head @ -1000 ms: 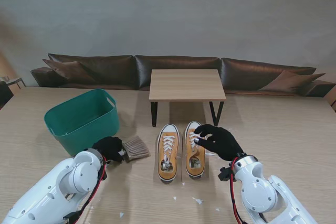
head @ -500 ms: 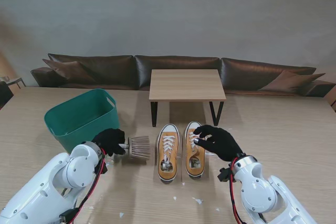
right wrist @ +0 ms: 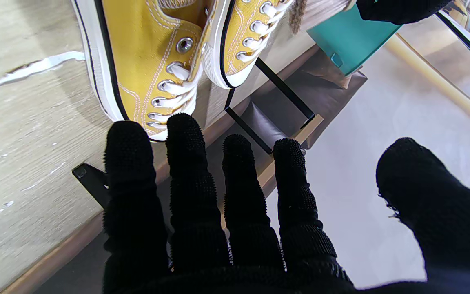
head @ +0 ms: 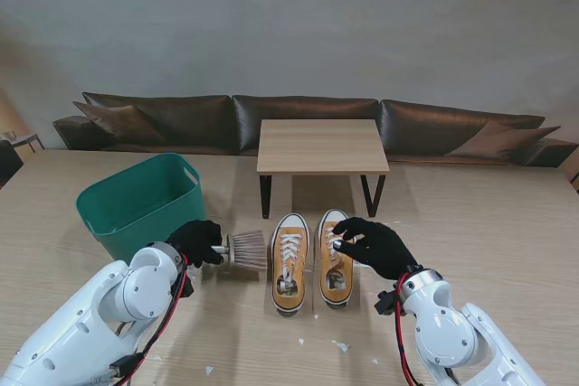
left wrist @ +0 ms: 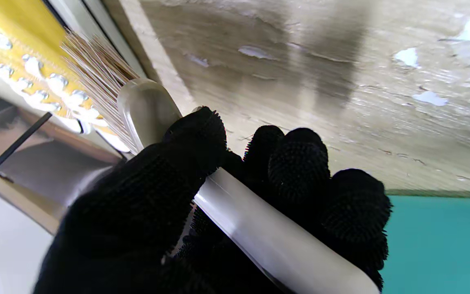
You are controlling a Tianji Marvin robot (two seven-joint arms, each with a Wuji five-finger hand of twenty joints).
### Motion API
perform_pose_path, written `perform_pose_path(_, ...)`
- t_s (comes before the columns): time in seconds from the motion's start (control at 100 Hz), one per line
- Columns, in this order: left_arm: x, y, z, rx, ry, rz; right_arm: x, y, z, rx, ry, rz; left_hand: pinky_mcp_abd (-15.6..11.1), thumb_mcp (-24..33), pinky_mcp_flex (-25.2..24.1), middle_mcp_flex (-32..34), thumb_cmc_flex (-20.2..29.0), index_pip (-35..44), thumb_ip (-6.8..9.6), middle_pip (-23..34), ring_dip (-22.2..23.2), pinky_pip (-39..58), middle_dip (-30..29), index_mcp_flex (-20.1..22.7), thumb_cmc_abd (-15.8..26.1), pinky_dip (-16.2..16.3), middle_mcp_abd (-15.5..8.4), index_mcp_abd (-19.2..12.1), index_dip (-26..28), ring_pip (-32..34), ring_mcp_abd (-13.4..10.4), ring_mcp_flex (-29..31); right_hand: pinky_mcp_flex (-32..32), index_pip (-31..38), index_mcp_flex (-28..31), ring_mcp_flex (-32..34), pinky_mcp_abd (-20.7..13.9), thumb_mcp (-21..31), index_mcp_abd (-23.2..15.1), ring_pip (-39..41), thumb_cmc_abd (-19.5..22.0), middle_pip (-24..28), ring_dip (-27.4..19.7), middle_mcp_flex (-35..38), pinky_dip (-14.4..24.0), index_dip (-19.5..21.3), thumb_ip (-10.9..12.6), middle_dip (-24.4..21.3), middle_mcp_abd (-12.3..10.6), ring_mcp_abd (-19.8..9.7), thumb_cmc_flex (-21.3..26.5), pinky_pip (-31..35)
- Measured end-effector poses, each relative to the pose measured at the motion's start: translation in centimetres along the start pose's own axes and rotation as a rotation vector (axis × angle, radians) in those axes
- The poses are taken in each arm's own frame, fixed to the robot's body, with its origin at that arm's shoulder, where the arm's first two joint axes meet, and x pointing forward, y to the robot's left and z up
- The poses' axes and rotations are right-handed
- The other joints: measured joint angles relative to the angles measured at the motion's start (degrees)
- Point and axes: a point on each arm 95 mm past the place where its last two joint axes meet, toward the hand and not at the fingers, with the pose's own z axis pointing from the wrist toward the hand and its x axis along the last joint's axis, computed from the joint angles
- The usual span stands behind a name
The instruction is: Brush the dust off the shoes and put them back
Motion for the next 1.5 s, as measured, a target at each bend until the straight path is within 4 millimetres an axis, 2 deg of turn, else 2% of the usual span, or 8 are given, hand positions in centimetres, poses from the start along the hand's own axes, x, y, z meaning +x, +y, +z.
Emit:
perform_pose_path(0.15, 0.1, -0.4, -0.5, 0.021, 0.009, -0.041, 0.0, -0.1, 0.0, 0.007, -0.002, 0.002, 0.0, 0.0, 0.0, 0.0, 0.6, 0.0, 0.00, 0.0, 0.0, 0.0, 0.0, 0.0, 0.0, 0.0, 0.0, 0.0, 0.0, 0.0, 0.0, 0.0, 0.0, 0.0, 0.0, 0.0, 0.0, -1.0, 0.0, 0.0, 0.0, 0.0, 0.0, 0.0, 0.0, 0.0, 0.0, 0.0, 0.0, 0.0, 0.0, 0.0)
perform_pose_path(0.35, 1.1, -1.1, -0.4, 0.026, 0.056, -0.140, -0.1, -0.2, 0.0, 0.013, -0.004, 0.004, 0.0, 0.0, 0.1, 0.0, 0.6, 0.0, 0.00, 0.0, 0.0, 0.0, 0.0, 0.0, 0.0, 0.0, 0.0, 0.0, 0.0, 0.0, 0.0, 0.0, 0.0, 0.0, 0.0, 0.0, 0.0, -1.0, 0.1, 0.0, 0.0, 0.0, 0.0, 0.0, 0.0, 0.0, 0.0, 0.0, 0.0, 0.0, 0.0, 0.0)
perform_pose_path(0.62, 3.3, -1.5, 2.7, -0.007, 0.105, -0.161, -0.3, -0.1, 0.4, 0.011, -0.033, -0.006, 0.0, 0.0, 0.1, 0.0, 0.6, 0.0, 0.00, 0.0, 0.0, 0.0, 0.0, 0.0, 0.0, 0.0, 0.0, 0.0, 0.0, 0.0, 0.0, 0.0, 0.0, 0.0, 0.0, 0.0, 0.0, -1.0, 0.1, 0.0, 0.0, 0.0, 0.0, 0.0, 0.0, 0.0, 0.0, 0.0, 0.1, 0.0, 0.0, 0.0)
perform_pose_path(0.86, 4.2, -0.9, 5.2, -0.051, 0.109, -0.173, -0.7, 0.5, 1.2, -0.014, -0.063, -0.009, 0.0, 0.0, 0.1, 0.0, 0.6, 0.0, 0.00, 0.0, 0.0, 0.0, 0.0, 0.0, 0.0, 0.0, 0.0, 0.0, 0.0, 0.0, 0.0, 0.0, -0.2, 0.0, 0.0, 0.0, 0.0, -1.0, 0.3, 0.0, 0.0, 0.0, 0.0, 0.0, 0.0, 0.0, 0.0, 0.0, 0.1, 0.0, 0.0, 0.0)
perform_pose_path(1.21, 3.7, 0.3, 6.3, -0.100, 0.056, -0.147, -0.9, 0.3, 1.4, 0.003, -0.070, 0.001, 0.0, 0.0, 0.1, 0.0, 0.6, 0.0, 0.00, 0.0, 0.0, 0.0, 0.0, 0.0, 0.0, 0.0, 0.0, 0.0, 0.0, 0.0, 0.0, 0.0, -0.2, 0.0, 0.0, 0.0, 0.0, -1.0, 0.4, 0.0, 0.0, 0.0, 0.0, 0.0, 0.0, -0.3, 0.0, 0.0, 0.1, 0.3, 0.0, 0.0)
perform_pose_path(1.48, 2.5, 0.7, 5.2, -0.106, 0.000, -0.092, -1.1, 0.2, 1.4, 0.020, -0.073, 0.006, 0.0, 0.0, 0.1, 0.0, 1.3, 0.3, 0.00, 0.0, 0.0, 0.0, 0.0, 0.1, 0.0, 0.0, 0.0, 0.0, 0.7, 0.0, 0.0, 0.0, -0.2, 0.0, 0.0, 0.0, 0.0, -1.0, 0.4, 0.0, 0.0, 0.0, 0.0, 0.0, 0.0, -0.3, 0.0, 0.0, 0.1, 0.3, 0.0, 0.0)
perform_pose_path(1.5, 2.4, 0.7, 5.0, -0.106, -0.003, -0.094, -1.1, 0.2, 1.4, 0.020, -0.073, 0.007, 0.0, 0.0, 0.1, 0.0, 1.3, 0.3, 0.00, 0.0, 0.0, 0.0, 0.0, 0.1, 0.0, 0.0, 0.0, 0.0, 0.7, 0.0, 0.0, 0.0, -0.2, 0.0, 0.0, 0.0, 0.0, -1.1, 0.4, 0.0, 1.1, 0.0, 0.0, 0.0, 0.0, -0.3, 0.0, 0.0, 0.1, 0.3, 0.0, 0.0)
